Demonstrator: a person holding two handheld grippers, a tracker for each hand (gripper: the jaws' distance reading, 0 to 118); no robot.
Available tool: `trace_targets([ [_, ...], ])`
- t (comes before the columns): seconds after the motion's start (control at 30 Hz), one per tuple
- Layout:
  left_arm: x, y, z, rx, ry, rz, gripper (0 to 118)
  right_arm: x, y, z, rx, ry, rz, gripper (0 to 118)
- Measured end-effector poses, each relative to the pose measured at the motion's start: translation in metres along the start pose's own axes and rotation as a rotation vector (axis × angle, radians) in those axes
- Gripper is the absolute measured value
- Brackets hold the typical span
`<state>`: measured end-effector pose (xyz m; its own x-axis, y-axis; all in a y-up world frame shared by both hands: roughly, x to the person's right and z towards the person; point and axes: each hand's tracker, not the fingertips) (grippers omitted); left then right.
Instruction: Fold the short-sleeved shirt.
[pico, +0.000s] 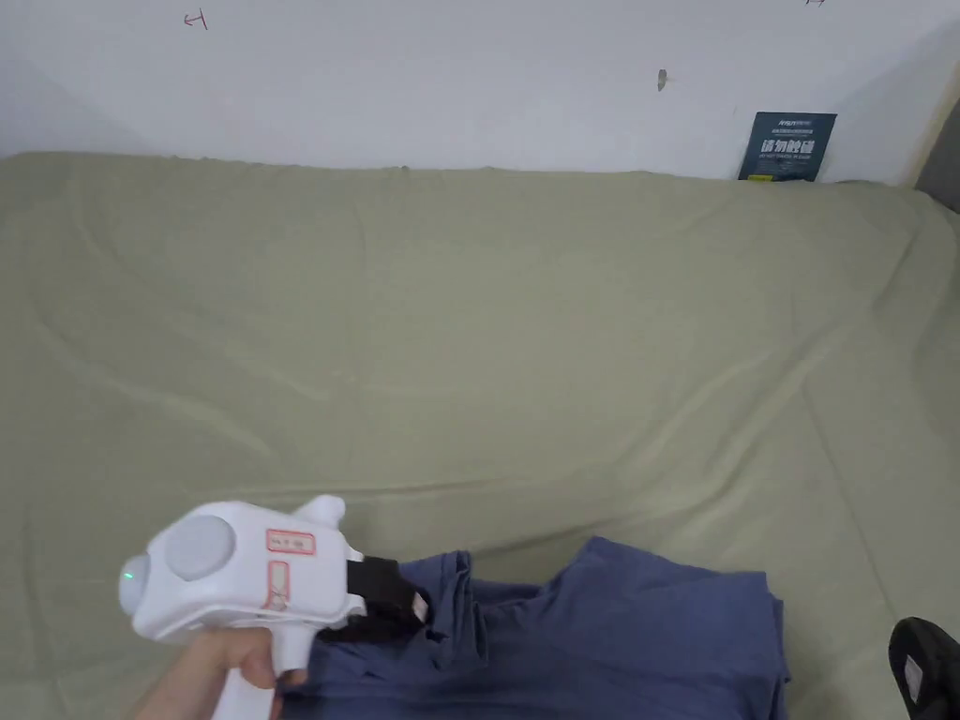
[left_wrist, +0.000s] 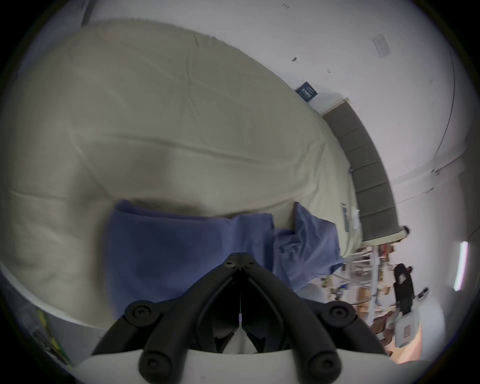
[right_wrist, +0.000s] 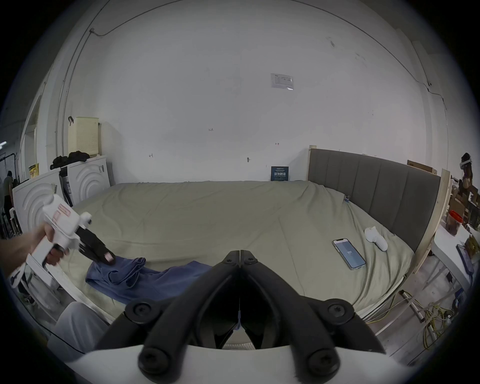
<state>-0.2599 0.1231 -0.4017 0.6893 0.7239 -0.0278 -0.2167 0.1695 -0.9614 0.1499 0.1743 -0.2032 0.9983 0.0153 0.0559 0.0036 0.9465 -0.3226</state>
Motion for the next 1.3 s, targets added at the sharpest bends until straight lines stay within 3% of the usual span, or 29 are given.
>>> trace_targets([
  [0.1, -0.02, 0.002, -0.037, -0.04, 0.01, 0.0, 0, 0.004, 0.002, -0.002, -0.012, -0.011, 0.007, 1],
  [0.17, -0.021, -0.002, -0.031, -0.022, -0.084, 0.055, 0, 0.006, 0.004, -0.003, -0.01, -0.018, 0.007, 1],
  [0.27, -0.009, 0.001, -0.022, -0.027, -0.02, 0.001, 0, 0.008, 0.005, -0.007, -0.012, -0.016, -0.003, 1],
  [0.43, 0.028, -0.007, 0.057, 0.095, 0.059, -0.142, 0, 0.0, 0.01, -0.009, 0.011, -0.002, -0.009, 1],
  [0.6, 0.029, -0.017, 0.13, 0.233, 0.29, -0.171, 0, -0.013, 0.017, -0.008, 0.045, 0.028, 0.012, 1],
  [0.73, -0.013, -0.014, 0.133, 0.238, 0.434, -0.138, 0, -0.02, 0.016, -0.007, 0.046, 0.044, 0.019, 1],
  [0.83, -0.04, -0.015, 0.129, 0.205, 0.292, -0.104, 0, -0.023, 0.014, -0.009, 0.027, 0.047, 0.019, 1],
  [0.87, -0.05, -0.014, 0.128, 0.197, 0.217, -0.08, 4, -0.022, 0.012, -0.009, 0.019, 0.046, 0.02, 1],
  [0.9, -0.058, -0.009, 0.125, 0.179, 0.179, -0.055, 44, -0.023, 0.011, -0.01, 0.012, 0.045, 0.023, 1],
  [0.93, -0.068, -0.004, 0.117, 0.134, 0.121, -0.035, 93, -0.022, 0.011, -0.01, 0.008, 0.043, 0.023, 1],
  [0.97, -0.066, -0.005, 0.108, 0.091, 0.064, -0.031, 118, -0.022, 0.011, -0.011, 0.004, 0.042, 0.023, 1],
  [1.1, -0.09, 0.009, 0.087, 0.074, -0.031, 0.051, 111, -0.021, 0.013, -0.011, 0.001, 0.028, 0.032, 1],
  [1.23, -0.125, 0.021, 0.081, 0.047, -0.296, 0.139, 108, -0.018, 0.015, -0.012, -0.001, 0.017, 0.031, 1],
  [1.27, -0.133, 0.022, 0.071, 0.011, -0.352, 0.171, 103, -0.017, 0.015, -0.012, -0.003, 0.018, 0.028, 1],
  [1.3, -0.133, 0.02, 0.061, -0.004, -0.349, 0.169, 83, -0.017, 0.015, -0.012, -0.004, 0.016, 0.025, 1],
])
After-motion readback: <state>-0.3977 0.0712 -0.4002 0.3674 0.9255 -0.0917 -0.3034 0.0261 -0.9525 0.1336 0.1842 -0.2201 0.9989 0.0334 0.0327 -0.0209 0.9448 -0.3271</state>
